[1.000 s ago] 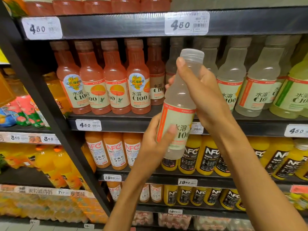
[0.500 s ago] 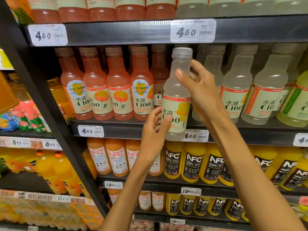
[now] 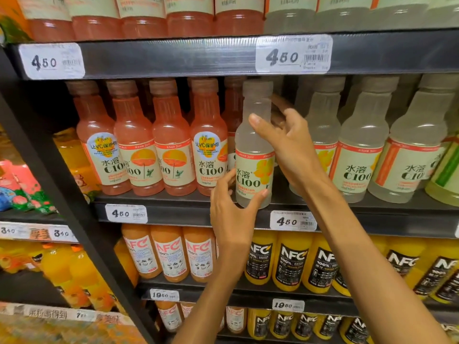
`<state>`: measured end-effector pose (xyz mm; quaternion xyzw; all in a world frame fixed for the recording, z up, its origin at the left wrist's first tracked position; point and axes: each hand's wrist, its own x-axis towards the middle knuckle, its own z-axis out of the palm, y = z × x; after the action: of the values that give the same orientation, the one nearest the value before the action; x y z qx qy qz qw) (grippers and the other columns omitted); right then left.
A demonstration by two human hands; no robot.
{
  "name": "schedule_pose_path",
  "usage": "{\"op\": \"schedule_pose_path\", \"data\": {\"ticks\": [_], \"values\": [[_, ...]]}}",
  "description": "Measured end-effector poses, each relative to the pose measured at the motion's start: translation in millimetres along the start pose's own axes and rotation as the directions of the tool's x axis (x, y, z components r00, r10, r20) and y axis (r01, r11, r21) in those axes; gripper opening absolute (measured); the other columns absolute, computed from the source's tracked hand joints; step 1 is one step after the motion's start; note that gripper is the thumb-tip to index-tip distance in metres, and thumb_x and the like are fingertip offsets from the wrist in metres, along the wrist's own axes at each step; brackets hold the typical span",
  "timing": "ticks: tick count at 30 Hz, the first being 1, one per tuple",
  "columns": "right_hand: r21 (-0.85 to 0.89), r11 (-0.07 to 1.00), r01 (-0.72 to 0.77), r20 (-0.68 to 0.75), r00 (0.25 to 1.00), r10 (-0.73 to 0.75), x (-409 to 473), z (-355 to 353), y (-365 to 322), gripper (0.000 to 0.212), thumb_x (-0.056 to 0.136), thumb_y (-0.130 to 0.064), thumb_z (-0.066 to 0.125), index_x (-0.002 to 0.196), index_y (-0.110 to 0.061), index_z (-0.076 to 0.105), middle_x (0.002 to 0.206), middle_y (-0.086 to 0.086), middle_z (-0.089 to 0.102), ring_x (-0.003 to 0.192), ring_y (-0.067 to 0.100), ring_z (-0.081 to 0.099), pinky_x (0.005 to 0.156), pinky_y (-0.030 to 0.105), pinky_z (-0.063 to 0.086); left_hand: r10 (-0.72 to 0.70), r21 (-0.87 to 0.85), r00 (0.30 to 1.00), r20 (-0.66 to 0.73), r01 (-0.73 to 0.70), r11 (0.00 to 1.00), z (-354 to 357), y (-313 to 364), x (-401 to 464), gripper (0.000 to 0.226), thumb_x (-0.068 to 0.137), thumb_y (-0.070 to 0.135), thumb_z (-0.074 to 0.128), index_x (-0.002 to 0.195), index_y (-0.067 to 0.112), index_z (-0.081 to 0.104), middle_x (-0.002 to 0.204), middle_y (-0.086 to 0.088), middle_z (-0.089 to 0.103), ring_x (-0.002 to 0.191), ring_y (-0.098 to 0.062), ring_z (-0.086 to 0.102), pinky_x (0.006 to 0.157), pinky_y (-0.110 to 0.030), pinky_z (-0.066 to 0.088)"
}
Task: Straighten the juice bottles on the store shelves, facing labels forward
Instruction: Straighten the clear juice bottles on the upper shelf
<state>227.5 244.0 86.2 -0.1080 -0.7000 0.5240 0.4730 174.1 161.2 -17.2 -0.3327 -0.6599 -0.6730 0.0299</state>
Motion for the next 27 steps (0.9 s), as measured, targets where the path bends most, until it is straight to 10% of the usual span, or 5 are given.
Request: {"op": "schedule_pose_path", "data": {"ticks": [8,22,27], "values": [[-0.003,1.000,0.018,0.076,0.997,-0.018,-2,-11,18,0.024,0.087,-0.013,0.066,0.099,-0.031,0.057,0.092,-0.032,0.066,0.097,-0.013,0.060,0.076,0.005,0.045,0.159,0.231,0.980,-0.119,-0.129,0.964,9,-5,-3,0.063,0.075,0.034,0.077,0.129,0.014,0.052,0.121,-0.002,0.049,0.108,-0.018,0.053,0.085,-0.027,0.049],[-0.099,0.995,-0.016,-0.064,0.998,0.009,5,-2,29,0.015,0.084,-0.022,0.070,0.093,-0.018,0.059,0.089,-0.013,0.066,0.080,-0.006,0.065,0.065,0.011,0.051,0.154,0.364,0.982,-0.107,-0.106,0.926,12,1,6,0.057,0.078,0.030,0.075,0.127,0.013,0.051,0.117,-0.005,0.055,0.110,-0.022,0.054,0.082,-0.039,0.052],[-0.188,0.981,0.046,-0.157,0.985,-0.076,-14,-12,17,0.040,0.081,-0.022,0.074,0.115,-0.011,0.057,0.115,0.000,0.062,0.106,0.005,0.058,0.091,0.013,0.048,0.164,0.343,0.981,-0.101,-0.121,0.932,9,9,-5,0.057,0.079,0.018,0.074,0.130,0.014,0.048,0.127,-0.005,0.050,0.118,-0.019,0.049,0.091,-0.037,0.049]]}}
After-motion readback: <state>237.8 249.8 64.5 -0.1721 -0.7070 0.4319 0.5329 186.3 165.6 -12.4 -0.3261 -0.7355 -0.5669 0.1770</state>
